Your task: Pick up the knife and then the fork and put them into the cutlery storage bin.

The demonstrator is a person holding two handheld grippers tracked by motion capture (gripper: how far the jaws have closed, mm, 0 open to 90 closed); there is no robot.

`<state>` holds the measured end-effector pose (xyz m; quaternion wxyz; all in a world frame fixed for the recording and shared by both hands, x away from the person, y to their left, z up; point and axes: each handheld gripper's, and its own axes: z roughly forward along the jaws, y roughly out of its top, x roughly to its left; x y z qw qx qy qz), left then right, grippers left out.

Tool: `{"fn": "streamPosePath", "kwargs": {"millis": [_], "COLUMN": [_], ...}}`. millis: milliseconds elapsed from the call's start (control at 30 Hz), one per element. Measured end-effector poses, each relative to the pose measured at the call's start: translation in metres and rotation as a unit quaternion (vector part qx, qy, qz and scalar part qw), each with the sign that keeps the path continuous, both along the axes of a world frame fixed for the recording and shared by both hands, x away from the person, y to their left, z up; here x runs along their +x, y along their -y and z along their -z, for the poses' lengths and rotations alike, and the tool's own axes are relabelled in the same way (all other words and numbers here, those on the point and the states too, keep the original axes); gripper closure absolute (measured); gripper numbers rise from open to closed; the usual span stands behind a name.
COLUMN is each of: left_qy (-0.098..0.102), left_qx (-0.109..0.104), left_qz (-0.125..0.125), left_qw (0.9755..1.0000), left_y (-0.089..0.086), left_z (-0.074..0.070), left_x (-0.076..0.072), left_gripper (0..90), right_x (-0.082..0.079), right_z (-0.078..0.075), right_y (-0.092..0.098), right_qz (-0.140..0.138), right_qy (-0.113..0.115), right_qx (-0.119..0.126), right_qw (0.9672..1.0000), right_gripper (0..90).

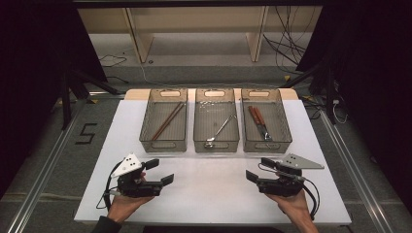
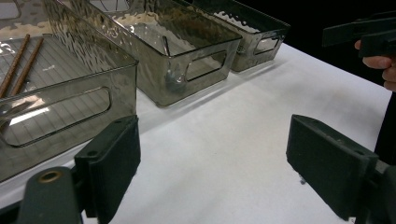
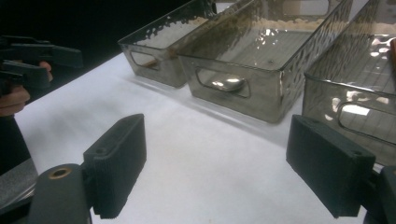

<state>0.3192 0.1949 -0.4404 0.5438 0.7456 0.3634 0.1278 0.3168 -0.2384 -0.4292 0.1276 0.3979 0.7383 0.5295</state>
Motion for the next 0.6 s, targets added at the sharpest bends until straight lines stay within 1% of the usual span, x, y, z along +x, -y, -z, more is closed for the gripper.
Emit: {"fn": "streamPosePath", "kwargs": {"millis": [100,167,200,267,333,433,600], "left_qy": [0.0,0.0,-0.001,-0.003,-0.005,-0.005,-0.004], "left_qx": [0.0,0.001,0.0,0.002,0.001,0.002,0.004], "left_qz": [0.001,0.002,0.003,0.005,0.005,0.006,0.007], "left_qw": [1.0,1.0,1.0,1.0,1.0,1.0,1.0], "left_y": [0.0,0.0,0.001,0.001,0.002,0.002,0.002], "left_z": [0.0,0.0,0.0,0.0,0.0,0.0,0.0], "left_x": [0.0,0.0,0.0,0.0,0.0,0.0,0.0], "left_gripper": [17.3,17.4,17.4,17.3,17.3,17.2,17.3], "right_x": [-0.004,-0.006,-0.007,-0.009,-0.009,-0.011,-0.012], "right_z": [0.002,0.005,0.007,0.01,0.012,0.012,0.012], "right_y": [0.0,0.0,0.0,-0.001,0.0,0.001,0.003], "right_qz": [0.0,0.001,0.001,0.003,0.002,0.006,0.01], "right_qy": [0.007,0.002,0.005,0.003,0.005,0.008,0.012], "right_qx": [-0.001,-0.001,-0.004,-0.012,-0.012,-0.015,-0.013], "right_qw": [1.0,1.0,1.0,0.9999,0.9999,0.9998,0.9998], "right_gripper": [20.7,20.4,20.4,20.3,20.2,20.2,20.2]}}
